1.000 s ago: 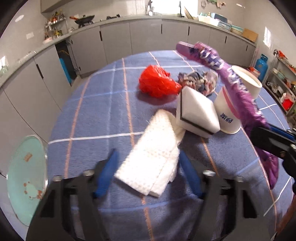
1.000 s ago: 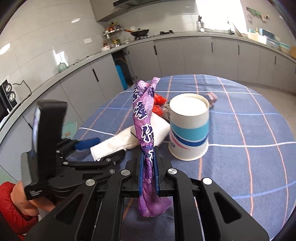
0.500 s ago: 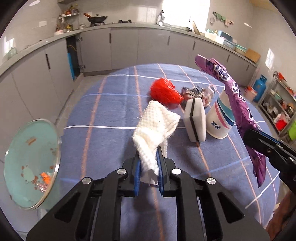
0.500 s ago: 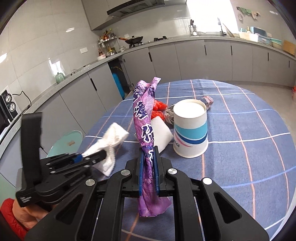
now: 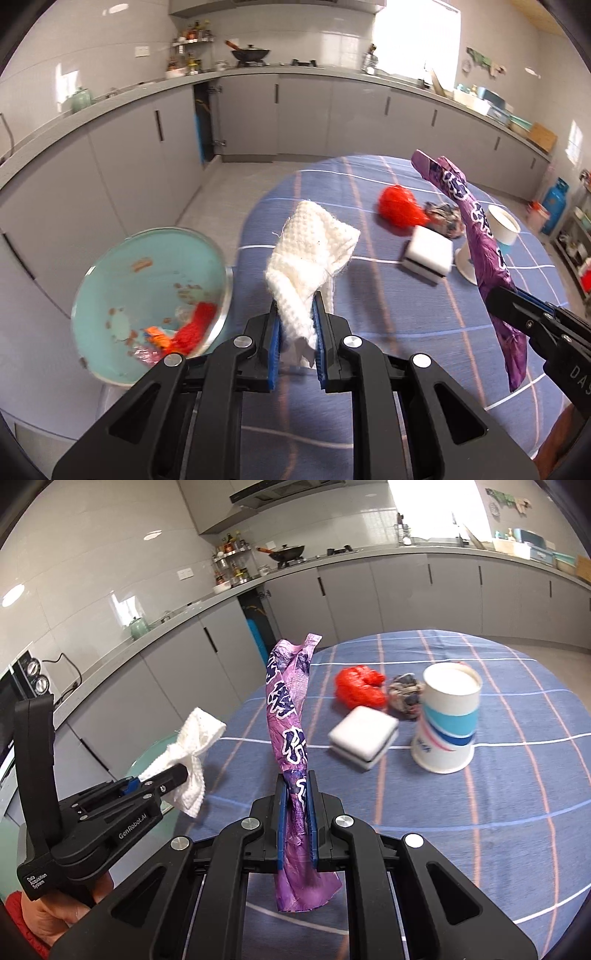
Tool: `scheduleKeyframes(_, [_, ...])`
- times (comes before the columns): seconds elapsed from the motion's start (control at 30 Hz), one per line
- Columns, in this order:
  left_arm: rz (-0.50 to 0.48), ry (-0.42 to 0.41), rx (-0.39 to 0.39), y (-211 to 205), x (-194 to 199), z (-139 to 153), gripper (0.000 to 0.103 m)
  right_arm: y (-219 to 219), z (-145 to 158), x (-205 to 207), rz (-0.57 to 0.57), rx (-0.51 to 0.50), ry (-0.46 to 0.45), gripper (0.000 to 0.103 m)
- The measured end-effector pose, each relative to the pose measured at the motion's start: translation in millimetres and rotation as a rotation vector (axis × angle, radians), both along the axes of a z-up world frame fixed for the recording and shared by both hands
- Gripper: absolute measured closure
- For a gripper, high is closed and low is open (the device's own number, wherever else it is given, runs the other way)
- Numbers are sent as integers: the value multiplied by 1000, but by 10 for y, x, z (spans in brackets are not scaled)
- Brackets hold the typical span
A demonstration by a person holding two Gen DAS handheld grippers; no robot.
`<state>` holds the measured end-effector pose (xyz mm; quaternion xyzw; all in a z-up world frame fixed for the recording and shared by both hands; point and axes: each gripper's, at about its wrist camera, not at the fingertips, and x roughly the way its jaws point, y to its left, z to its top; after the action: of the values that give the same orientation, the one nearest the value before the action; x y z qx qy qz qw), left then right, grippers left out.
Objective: Collect trash
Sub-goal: 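Carry the purple wrapper and white towel over the teal bin and open both grippers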
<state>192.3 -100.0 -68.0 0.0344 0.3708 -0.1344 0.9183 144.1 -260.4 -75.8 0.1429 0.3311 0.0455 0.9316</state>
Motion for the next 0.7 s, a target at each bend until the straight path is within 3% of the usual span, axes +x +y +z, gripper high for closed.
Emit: scheduleKeyframes(0.7, [178, -4, -42, 933, 26, 37, 88, 942, 88, 283, 160, -15, 4, 92])
